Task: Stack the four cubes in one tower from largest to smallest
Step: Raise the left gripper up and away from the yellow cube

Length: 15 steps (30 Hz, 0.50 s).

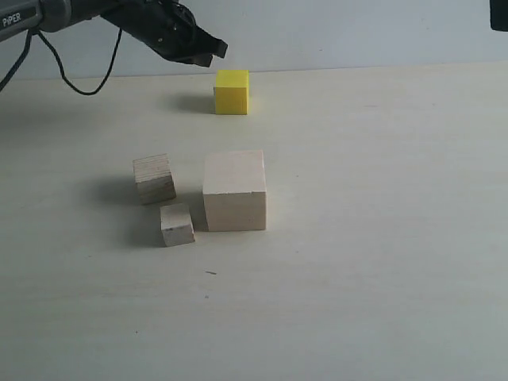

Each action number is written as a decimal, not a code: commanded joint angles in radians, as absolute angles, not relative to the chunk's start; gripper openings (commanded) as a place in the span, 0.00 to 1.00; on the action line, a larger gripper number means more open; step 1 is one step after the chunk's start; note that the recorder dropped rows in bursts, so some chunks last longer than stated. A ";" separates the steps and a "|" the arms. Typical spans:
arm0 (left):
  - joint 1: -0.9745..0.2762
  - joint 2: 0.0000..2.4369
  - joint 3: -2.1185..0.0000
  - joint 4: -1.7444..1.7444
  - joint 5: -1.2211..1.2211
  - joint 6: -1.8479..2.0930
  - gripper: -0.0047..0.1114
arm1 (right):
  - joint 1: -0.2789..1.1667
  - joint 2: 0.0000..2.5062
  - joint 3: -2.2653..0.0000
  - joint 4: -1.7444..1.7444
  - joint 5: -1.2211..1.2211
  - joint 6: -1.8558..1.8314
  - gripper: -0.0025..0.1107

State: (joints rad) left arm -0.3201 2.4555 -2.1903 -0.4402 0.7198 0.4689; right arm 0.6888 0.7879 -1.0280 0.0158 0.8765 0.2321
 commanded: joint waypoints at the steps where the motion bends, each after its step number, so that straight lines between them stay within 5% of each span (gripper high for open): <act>1: -0.316 2.447 -2.190 -0.400 0.772 0.464 0.04 | 0.687 0.793 -1.024 -0.111 0.907 0.329 0.02; 15: -0.231 2.366 -2.190 -0.466 0.836 0.464 0.04 | 0.687 1.017 -1.024 -0.465 0.898 0.479 0.02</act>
